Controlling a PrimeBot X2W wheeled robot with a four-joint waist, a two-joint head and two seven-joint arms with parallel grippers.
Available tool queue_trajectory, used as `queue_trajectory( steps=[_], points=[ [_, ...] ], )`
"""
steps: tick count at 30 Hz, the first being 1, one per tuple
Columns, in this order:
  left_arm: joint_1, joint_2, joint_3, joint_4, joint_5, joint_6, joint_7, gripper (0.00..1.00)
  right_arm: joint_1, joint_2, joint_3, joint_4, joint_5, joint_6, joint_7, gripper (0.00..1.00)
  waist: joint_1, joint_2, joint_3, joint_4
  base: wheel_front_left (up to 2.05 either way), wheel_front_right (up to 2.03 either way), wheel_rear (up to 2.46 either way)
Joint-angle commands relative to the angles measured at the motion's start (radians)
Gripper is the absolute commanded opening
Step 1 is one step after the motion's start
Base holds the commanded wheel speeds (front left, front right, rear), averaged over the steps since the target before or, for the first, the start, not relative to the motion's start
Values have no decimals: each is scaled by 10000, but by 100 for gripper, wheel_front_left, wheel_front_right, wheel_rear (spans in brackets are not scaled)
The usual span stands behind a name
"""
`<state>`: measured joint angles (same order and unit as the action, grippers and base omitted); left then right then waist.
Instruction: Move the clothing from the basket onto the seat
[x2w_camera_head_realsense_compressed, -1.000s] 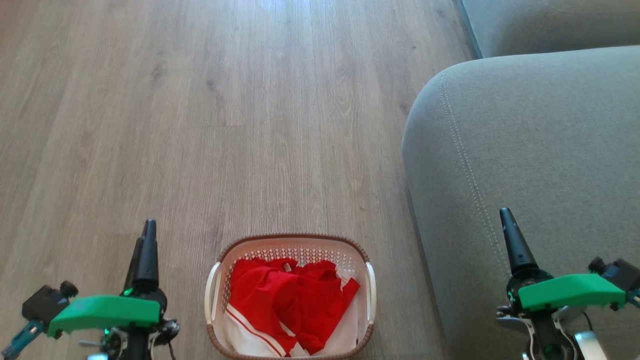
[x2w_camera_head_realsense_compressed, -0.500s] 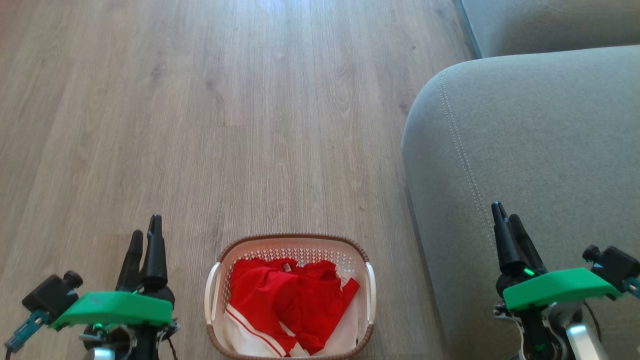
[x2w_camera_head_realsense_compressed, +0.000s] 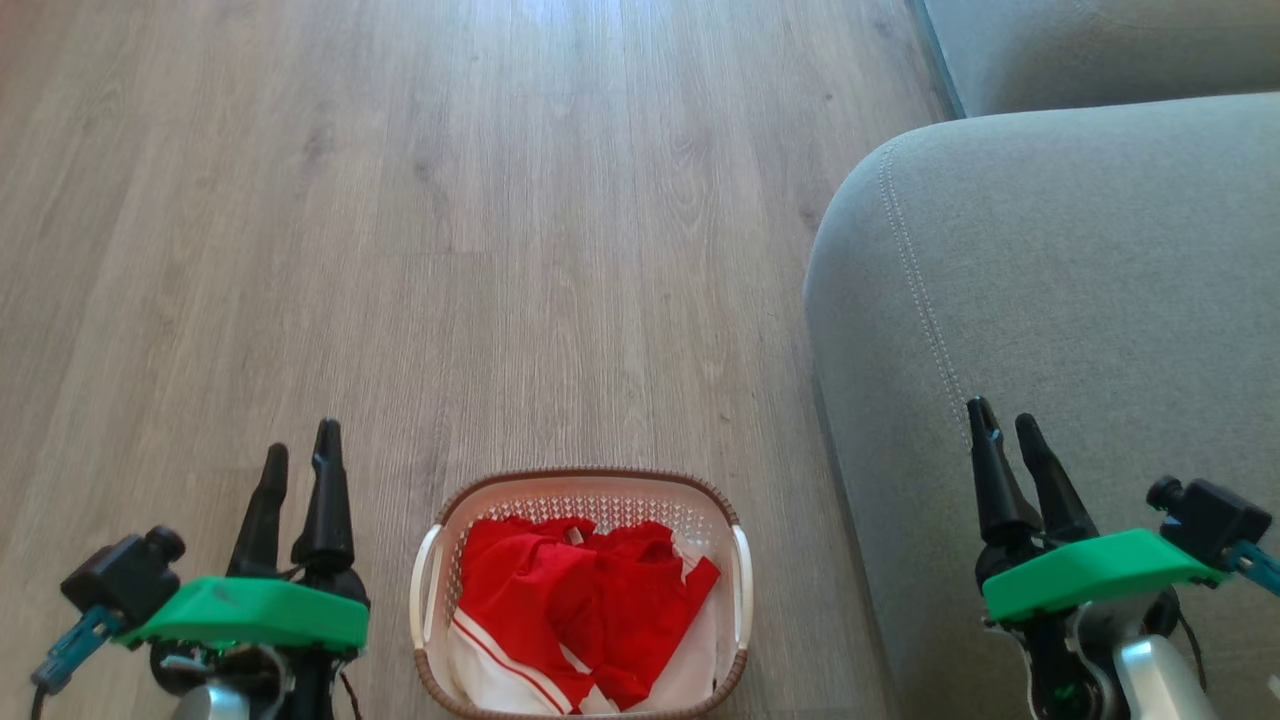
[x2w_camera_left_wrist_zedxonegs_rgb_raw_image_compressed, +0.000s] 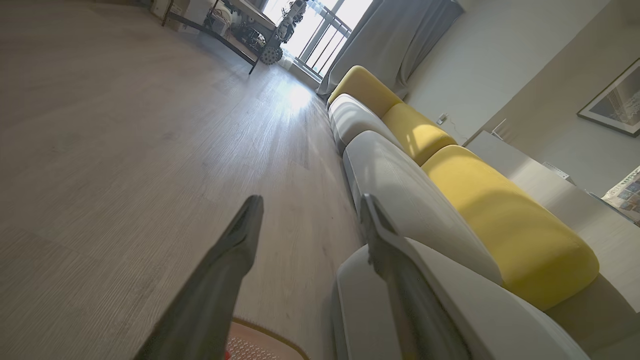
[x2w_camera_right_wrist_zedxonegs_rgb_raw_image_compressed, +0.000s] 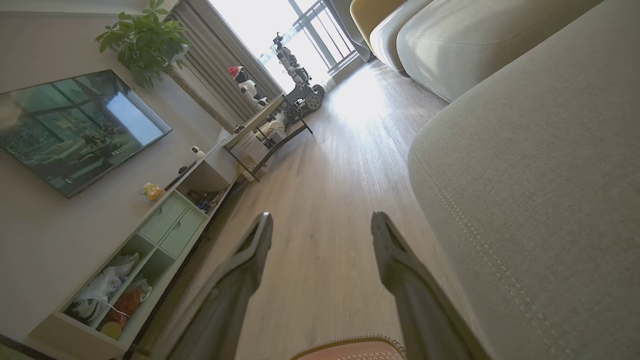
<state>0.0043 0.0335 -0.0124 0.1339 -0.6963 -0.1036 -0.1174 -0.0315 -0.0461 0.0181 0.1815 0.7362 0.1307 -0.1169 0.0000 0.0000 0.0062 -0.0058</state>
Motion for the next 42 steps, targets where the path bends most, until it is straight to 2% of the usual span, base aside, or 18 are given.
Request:
queue_trajectory(
  steps=[1,42],
  points=[
    [-466,137,177,-428,399,48,-176,100,-564,-57,230,-428,-369,0,-172,100,0,0,-1,-6,0,0,0],
    [-488,166,-62,-648,5310,156,-1376,100,-801,-42,815,-633,-4796,0,-1381,100,0,0,23,-24,0,0,0]
  ],
)
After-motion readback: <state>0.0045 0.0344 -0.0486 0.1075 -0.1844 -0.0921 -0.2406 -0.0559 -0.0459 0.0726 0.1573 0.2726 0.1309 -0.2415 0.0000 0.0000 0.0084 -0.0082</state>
